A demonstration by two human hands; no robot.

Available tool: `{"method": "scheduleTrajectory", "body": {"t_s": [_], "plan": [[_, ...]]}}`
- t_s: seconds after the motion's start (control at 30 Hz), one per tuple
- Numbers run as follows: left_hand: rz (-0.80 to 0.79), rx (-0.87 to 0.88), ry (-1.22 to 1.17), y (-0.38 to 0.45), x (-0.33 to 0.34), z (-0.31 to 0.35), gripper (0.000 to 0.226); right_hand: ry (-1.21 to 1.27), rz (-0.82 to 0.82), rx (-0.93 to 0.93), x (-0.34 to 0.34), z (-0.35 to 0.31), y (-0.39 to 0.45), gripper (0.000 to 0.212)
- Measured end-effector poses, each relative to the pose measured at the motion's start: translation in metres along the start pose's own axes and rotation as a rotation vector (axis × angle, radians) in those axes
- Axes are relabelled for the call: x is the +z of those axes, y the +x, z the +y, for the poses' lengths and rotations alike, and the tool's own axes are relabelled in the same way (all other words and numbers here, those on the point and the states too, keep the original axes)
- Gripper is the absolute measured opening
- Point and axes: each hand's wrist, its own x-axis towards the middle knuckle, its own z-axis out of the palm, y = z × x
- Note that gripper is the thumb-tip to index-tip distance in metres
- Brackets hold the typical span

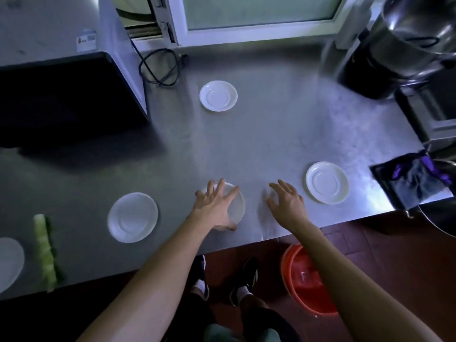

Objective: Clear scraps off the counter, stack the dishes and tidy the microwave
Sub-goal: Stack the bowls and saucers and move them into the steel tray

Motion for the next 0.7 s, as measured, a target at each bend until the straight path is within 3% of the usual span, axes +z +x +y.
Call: {"method": "scheduleTrajectory", "body": {"t_s": [0.4,0.7], "plan": [[0.022,0.089,-0.032,0.04,-0.059,0.028,0.115,-0.061,0.063,0.065,-0.044,0.026,0.015,0.055],[0.003,0.15,0.023,0.071,-0.077,0.059,0.113,-0.114,0.01,0.196,-0.063,0.071,0.028,0.073]]}}
